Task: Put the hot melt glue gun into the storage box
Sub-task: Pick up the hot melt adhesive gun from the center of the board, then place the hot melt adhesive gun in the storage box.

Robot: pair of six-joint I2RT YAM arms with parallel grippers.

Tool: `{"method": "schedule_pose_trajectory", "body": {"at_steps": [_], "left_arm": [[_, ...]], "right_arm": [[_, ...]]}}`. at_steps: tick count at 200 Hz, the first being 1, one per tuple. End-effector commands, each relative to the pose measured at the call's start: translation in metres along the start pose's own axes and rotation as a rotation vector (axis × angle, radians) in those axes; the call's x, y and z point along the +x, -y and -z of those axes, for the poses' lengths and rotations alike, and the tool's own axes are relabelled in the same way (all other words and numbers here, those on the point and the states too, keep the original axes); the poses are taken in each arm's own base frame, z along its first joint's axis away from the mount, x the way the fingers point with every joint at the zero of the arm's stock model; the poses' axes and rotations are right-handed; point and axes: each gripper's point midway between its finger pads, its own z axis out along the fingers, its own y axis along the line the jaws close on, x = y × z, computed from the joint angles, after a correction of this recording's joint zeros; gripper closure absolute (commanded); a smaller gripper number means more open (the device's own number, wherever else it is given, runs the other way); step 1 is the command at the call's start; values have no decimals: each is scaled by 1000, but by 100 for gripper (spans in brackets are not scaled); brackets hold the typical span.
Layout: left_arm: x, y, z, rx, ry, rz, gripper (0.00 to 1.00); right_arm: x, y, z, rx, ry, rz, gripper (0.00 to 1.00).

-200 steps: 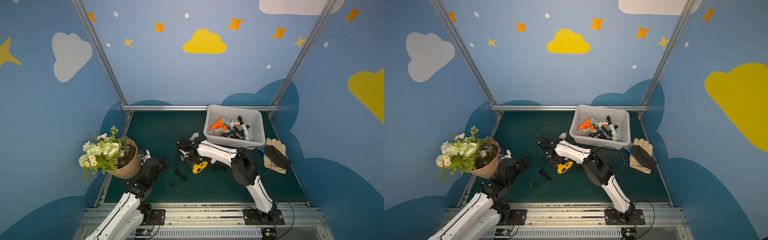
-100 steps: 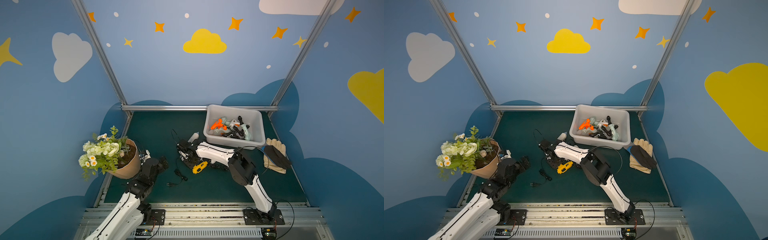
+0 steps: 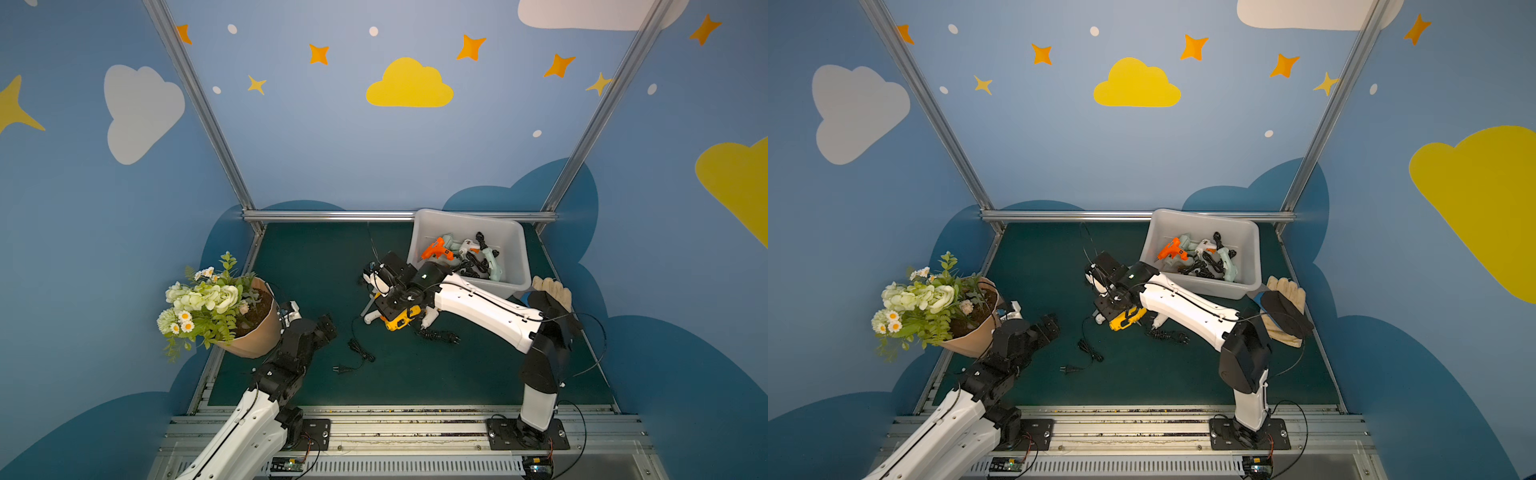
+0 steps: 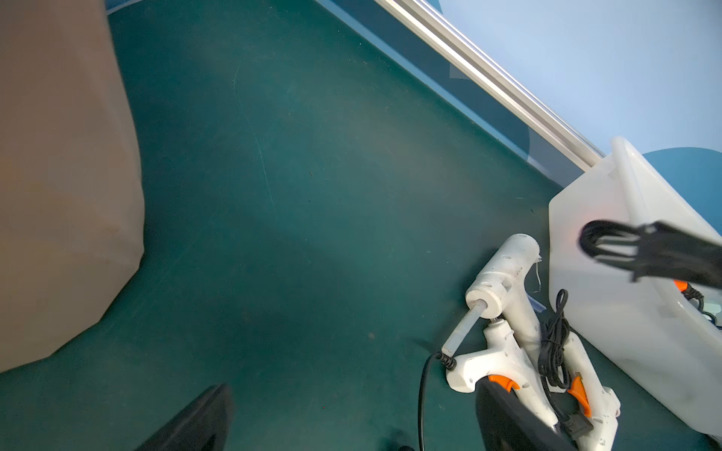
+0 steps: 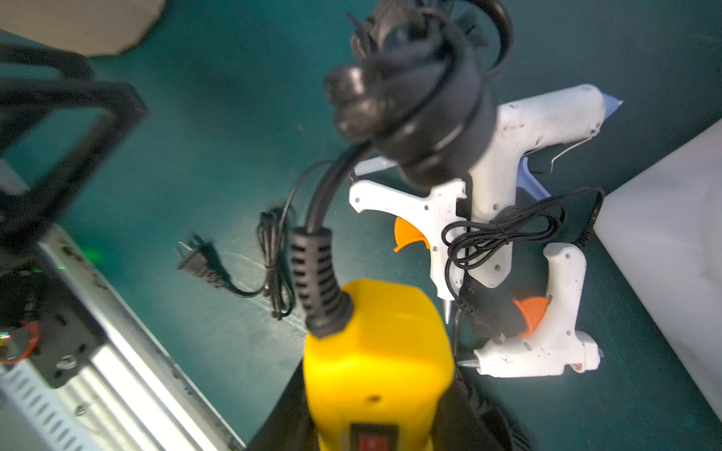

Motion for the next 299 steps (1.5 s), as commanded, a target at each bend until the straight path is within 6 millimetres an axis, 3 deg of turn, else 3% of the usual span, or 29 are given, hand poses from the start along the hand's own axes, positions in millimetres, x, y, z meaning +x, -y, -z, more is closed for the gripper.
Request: {"method": "schedule_pose_trajectory", "body": {"at_steps": [1, 22, 50, 84, 106, 132, 162, 202, 273, 299], "left_arm": [[-1, 0, 1, 8, 7, -10, 0], [0, 0, 1, 7, 3, -12, 0], [1, 1, -1, 8, -5, -10, 0], [3, 3, -4, 9, -21, -9, 0], [5, 5, -6, 17, -30, -4, 0], [6, 6, -7, 20, -39, -4, 0], [5, 8, -6, 29, -40, 0, 0], [4, 8, -5, 27, -33, -5, 0], [2, 8, -4, 26, -30, -16, 0], [2, 6, -3, 23, -26, -15, 0]], "right_arm": [[-17, -6, 27, -110, 103, -45, 100], [-31, 9, 59, -118, 203, -95, 100], [-49, 54, 95, -20, 392, -198, 100], [-54, 115, 142, 113, 541, -277, 100], [-53, 156, 164, 203, 585, -338, 100], [-49, 205, 176, 277, 594, -409, 100], [-41, 260, 170, 291, 556, -507, 100], [-22, 326, 145, 252, 500, -672, 100], [12, 393, 100, 279, 410, -808, 100], [22, 402, 80, 207, 372, -825, 100]]}}
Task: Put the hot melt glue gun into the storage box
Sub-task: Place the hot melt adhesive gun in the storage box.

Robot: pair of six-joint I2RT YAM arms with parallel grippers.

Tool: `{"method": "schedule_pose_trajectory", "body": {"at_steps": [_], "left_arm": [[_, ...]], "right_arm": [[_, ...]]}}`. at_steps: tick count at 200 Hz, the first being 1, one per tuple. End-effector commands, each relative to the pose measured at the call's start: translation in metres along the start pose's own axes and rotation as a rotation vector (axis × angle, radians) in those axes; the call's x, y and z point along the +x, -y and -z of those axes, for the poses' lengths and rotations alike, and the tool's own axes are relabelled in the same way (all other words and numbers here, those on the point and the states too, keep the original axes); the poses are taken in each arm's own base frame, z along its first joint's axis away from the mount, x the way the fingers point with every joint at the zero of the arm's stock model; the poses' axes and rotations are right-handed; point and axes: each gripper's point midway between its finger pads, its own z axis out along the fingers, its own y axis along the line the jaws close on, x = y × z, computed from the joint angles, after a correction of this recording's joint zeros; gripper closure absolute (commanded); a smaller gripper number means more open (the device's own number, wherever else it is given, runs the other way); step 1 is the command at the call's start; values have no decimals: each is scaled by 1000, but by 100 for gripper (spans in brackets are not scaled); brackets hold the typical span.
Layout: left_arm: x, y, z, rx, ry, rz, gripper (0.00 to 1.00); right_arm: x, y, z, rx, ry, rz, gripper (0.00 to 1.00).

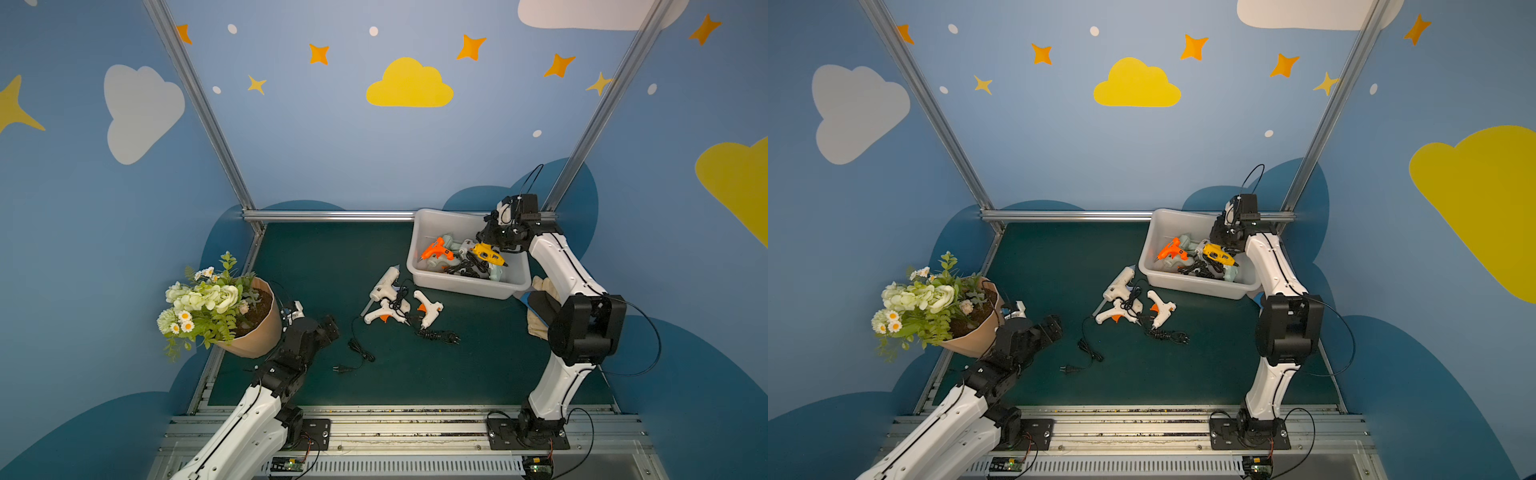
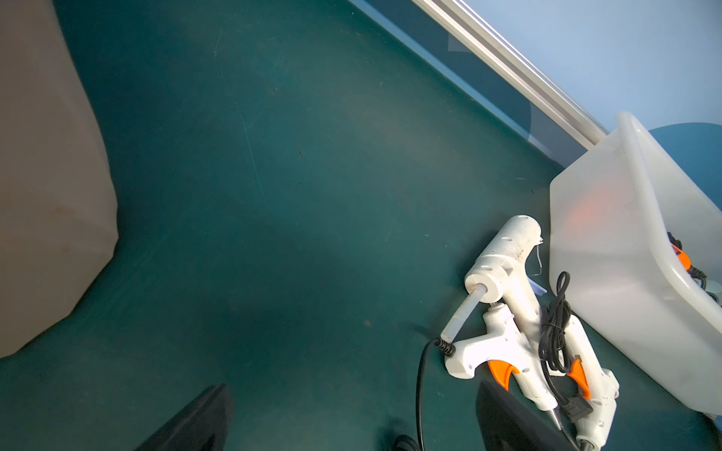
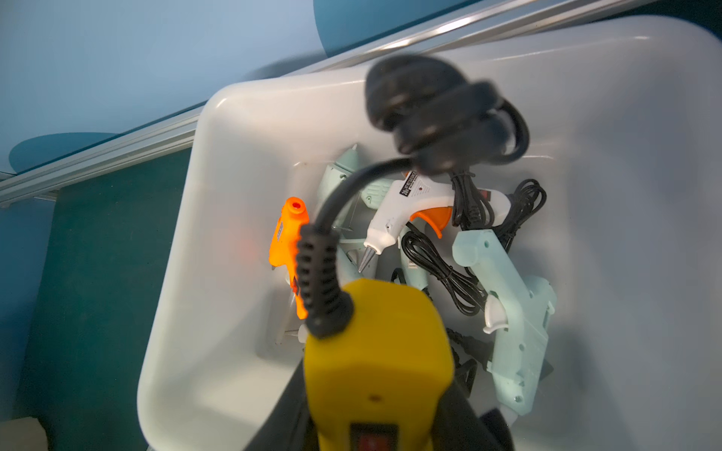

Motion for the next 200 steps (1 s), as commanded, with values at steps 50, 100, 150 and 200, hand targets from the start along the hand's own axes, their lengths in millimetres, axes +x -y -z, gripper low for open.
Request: {"method": "schedule_pose_trajectory", "body": {"at_steps": [50, 100, 150, 200], "left_arm": [[-8, 0, 5, 4, 27, -1, 0], [-7, -2, 6, 1, 29, 2, 0], [-7, -2, 6, -1, 26, 0, 0], [-2, -6, 6, -17, 11, -5, 0]], "right_arm": [[4, 34, -35, -55, -82, -103, 100], [24, 64, -55, 66, -157, -110, 100], [42, 77, -69, 109, -246, -135, 74], [36, 66, -53, 90, -228, -119, 51]]}}
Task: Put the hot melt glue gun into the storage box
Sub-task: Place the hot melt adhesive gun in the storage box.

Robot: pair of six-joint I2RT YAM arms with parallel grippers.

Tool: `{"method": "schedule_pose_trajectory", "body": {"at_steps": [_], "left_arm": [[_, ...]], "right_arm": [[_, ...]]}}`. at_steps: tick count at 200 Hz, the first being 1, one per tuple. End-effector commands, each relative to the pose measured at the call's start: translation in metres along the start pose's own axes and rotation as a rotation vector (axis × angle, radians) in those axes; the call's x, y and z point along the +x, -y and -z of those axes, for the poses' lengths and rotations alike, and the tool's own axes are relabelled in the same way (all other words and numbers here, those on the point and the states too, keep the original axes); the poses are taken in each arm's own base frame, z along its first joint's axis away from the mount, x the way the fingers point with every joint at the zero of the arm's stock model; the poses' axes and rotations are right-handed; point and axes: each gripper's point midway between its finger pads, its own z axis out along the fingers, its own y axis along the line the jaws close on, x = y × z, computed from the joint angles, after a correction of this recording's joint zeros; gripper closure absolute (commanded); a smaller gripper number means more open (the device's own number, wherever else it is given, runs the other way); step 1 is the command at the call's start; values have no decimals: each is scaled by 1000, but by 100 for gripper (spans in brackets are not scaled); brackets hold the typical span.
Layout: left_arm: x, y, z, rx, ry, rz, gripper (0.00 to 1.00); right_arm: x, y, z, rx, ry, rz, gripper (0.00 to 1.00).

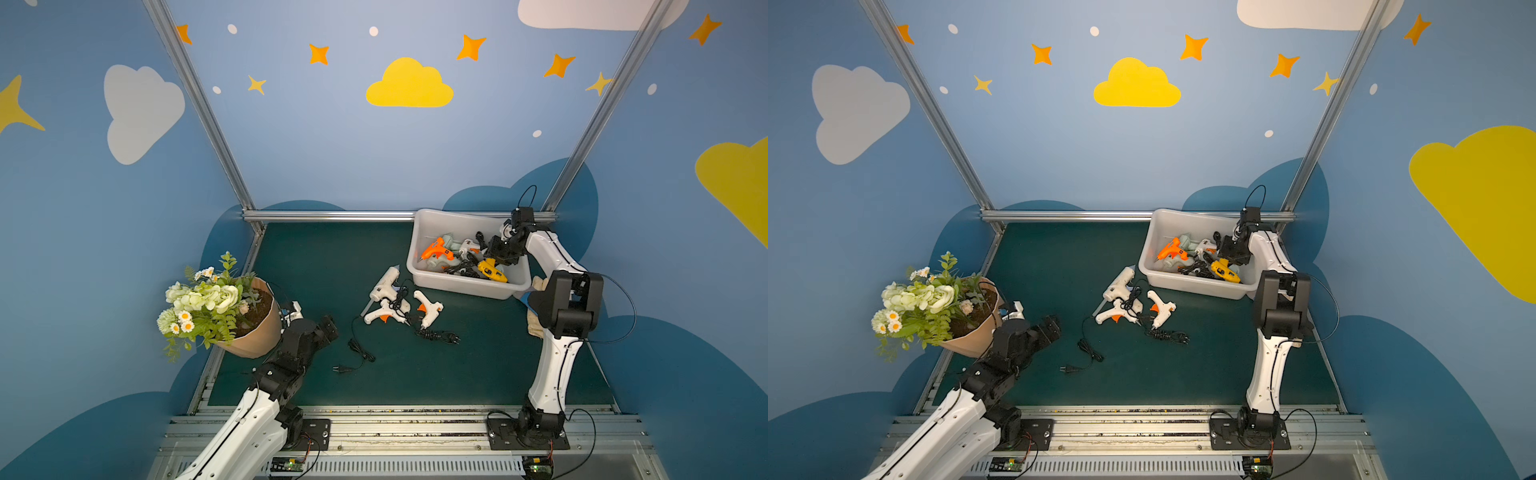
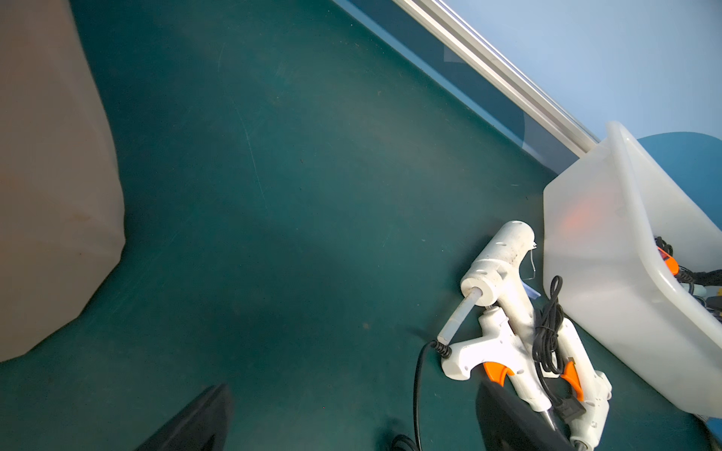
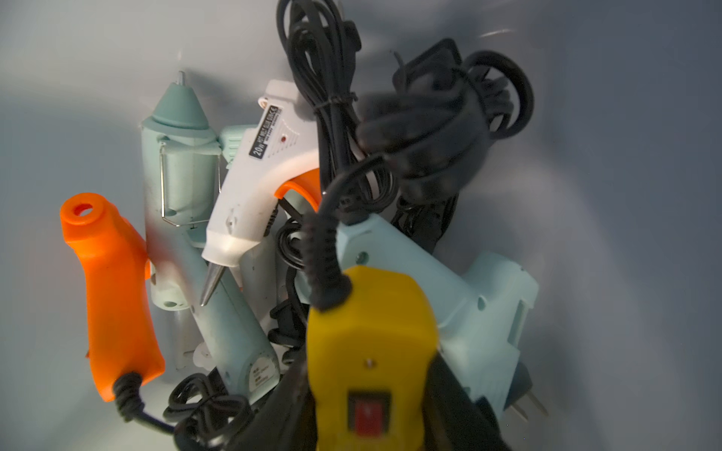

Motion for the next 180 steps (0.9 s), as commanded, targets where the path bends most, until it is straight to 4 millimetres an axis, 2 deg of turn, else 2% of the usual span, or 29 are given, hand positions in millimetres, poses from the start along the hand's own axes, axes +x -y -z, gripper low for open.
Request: {"method": "schedule_pose_trajectory", "body": {"at_steps": [1, 21, 57, 93, 108, 130, 180], "left_arm": [[1, -5, 1, -19, -2, -10, 0], [1, -2, 2, -8, -8, -18, 0], [4, 2, 0, 11, -29, -34, 0], [8, 9, -5, 36, -59, -47, 0], [11, 11, -8, 41, -75, -48, 0], [14, 13, -12, 47, -96, -46, 0], [17, 17, -15, 52, -116, -45, 0]], "right_arm": [[-6, -10, 23, -6, 34, 22, 50], [-8, -18, 37, -17, 60, 37, 43], [-5, -43, 74, -37, 134, 96, 35], [17, -72, 109, -15, 200, 165, 34], [34, -82, 119, 8, 228, 179, 34], [68, -94, 124, 38, 246, 178, 29], [160, -109, 106, 139, 225, 247, 14]]}}
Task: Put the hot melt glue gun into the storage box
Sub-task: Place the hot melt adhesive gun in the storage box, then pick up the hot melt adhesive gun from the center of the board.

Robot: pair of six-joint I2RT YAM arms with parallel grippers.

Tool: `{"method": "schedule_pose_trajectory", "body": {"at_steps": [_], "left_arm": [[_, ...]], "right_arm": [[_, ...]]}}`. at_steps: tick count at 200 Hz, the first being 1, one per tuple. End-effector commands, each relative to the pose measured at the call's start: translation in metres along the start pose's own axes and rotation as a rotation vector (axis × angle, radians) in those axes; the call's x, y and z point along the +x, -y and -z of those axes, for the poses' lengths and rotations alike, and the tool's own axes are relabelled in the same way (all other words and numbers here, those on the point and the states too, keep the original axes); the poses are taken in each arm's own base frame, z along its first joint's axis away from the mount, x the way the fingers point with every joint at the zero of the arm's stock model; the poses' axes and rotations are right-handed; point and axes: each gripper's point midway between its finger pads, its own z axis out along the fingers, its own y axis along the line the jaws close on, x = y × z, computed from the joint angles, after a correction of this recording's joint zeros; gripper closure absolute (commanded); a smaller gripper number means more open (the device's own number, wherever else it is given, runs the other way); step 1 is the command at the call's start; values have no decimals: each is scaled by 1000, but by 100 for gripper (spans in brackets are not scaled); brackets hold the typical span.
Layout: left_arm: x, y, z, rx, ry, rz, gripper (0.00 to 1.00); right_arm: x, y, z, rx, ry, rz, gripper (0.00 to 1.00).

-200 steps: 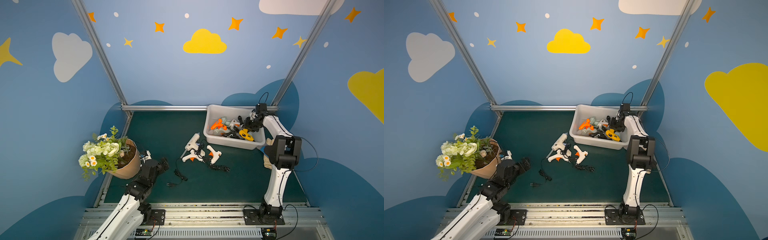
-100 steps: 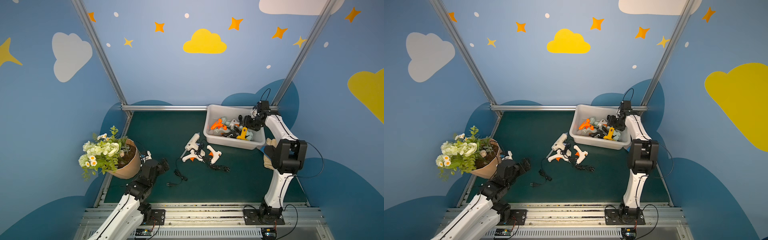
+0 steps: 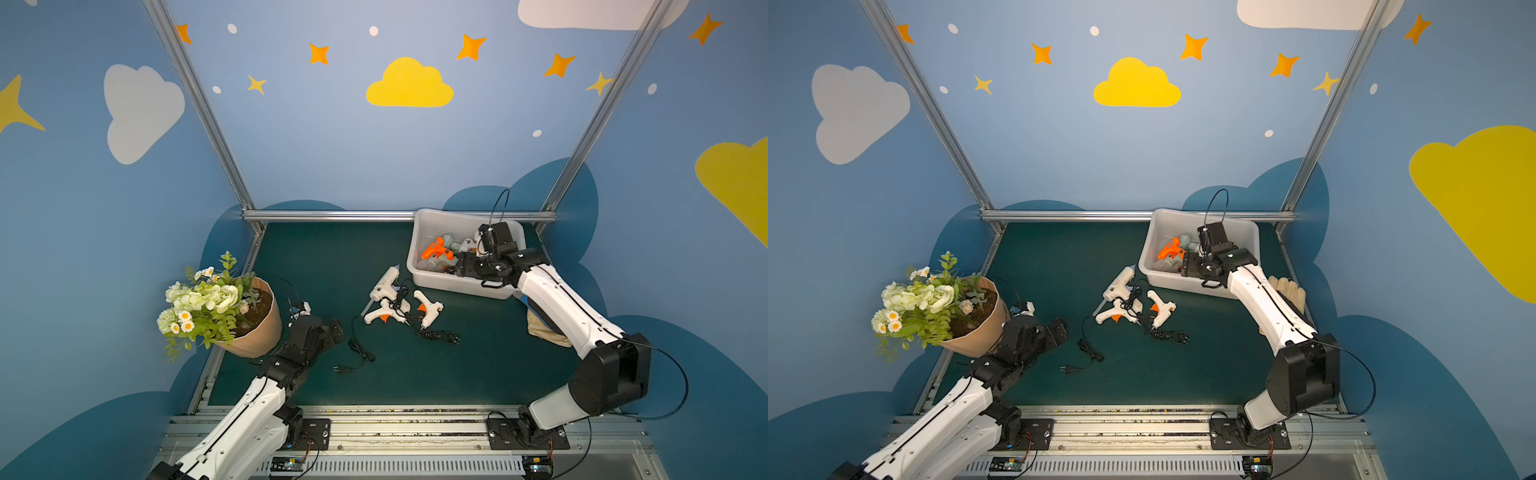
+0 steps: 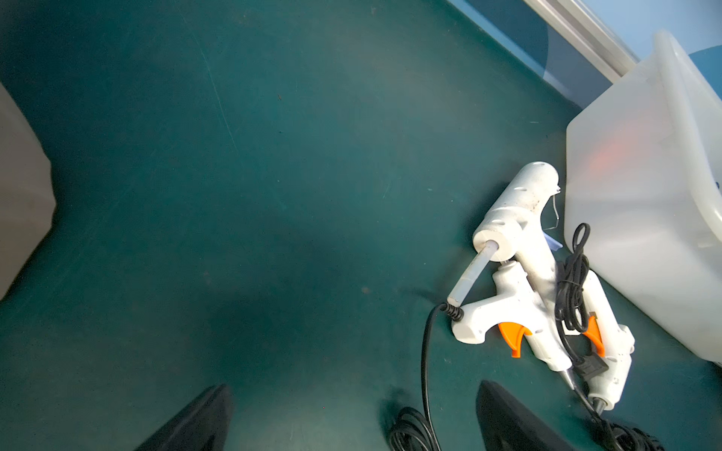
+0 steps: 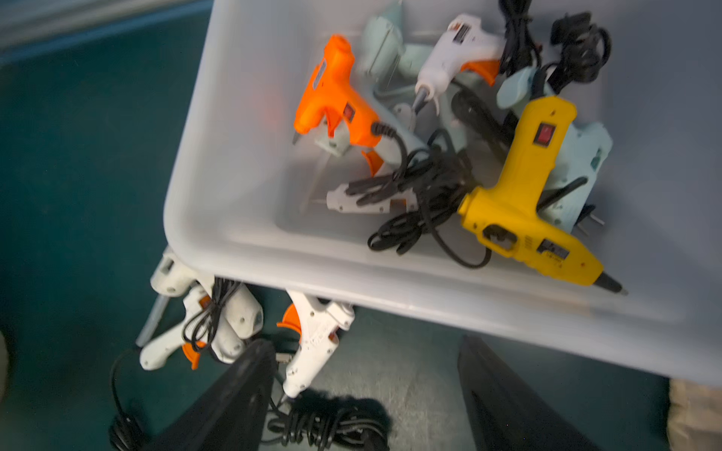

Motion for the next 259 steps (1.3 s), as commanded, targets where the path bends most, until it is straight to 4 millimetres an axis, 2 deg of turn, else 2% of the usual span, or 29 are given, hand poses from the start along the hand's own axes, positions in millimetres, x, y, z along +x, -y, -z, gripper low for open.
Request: {"method": "schedule_pose_trajectory", "body": {"at_steps": [1, 26, 54, 87, 167, 248, 259], "left_arm": [[-12, 12, 3, 39, 27, 3, 0], [-11, 11, 2, 41, 29, 12, 0], [-9, 12, 1, 50, 23, 20, 0], [-9, 11, 2, 49, 21, 17, 0], [-8, 8, 2, 38, 22, 15, 0], [-9, 9, 1, 37, 22, 14, 0], [-10, 10, 1, 38, 22, 13, 0]], "right_arm": [[21, -1, 0, 96, 35, -13, 14], [58, -16, -8, 118, -14, 34, 2], [87, -23, -24, 138, -90, 35, 2], [109, -33, -49, 157, -197, 58, 2], [130, -52, -102, 172, -335, 68, 2], [137, -22, -108, 286, -323, 48, 2], [139, -18, -109, 293, -328, 43, 8]]}}
